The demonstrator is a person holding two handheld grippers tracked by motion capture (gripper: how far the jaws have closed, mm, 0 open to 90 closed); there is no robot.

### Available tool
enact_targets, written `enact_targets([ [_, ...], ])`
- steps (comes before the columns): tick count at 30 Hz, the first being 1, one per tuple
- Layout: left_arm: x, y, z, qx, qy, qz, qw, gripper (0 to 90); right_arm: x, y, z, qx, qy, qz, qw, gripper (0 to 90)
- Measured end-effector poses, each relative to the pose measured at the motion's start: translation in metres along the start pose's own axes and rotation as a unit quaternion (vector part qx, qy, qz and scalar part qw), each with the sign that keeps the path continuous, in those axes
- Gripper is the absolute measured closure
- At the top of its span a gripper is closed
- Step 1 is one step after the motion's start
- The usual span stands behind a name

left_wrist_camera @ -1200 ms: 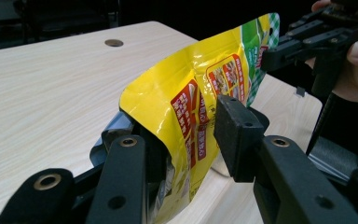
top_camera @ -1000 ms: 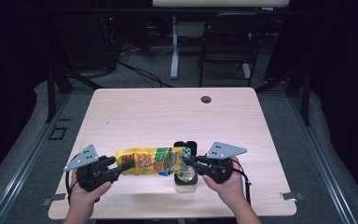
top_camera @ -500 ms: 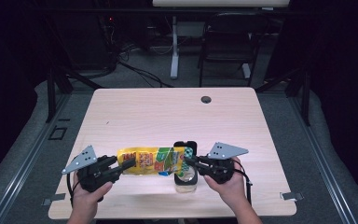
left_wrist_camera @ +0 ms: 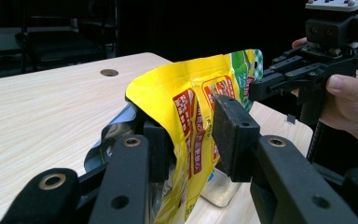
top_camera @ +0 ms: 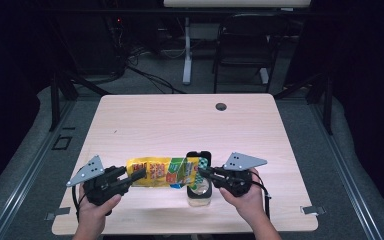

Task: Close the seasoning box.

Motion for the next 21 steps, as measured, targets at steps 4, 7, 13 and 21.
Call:
enact_targets([
  [4,0.0001,0.0004,-0.0007,-0.001,0.000,0.001,1.0000,67.8,0.0002,-0.0005,-0.0006,-0.004,0.003,-0.001,1.0000,84.8],
  [7,-0.0001,0.0007,-0.0009,-0.002,0.000,0.001,1.0000,67.7,0.0004,-0.0008,-0.0012,-0.005,0.004,0.000,1.0000,84.8],
  [13,-0.0005,0.0015,-0.0018,-0.004,0.000,0.002,1.0000,67.8,0.0007,-0.0013,-0.0017,-0.008,0.011,0.006,0.9999,84.9],
  [21,-0.0010,0.0023,-0.0024,-0.005,0.002,0.001,1.0000,68.0,0.0008,-0.0018,-0.0019,-0.008,0.017,0.010,0.9998,85.1],
])
Point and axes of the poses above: each handheld gripper's, and its own axes: x roughly backward along the jaws, y roughly out of its top, z roughly to its left, the point moved 8 cm from there along -x, roughly forward along the jaws, and after that the axes turned 2 degrees about -z, right-handed, at the moved point
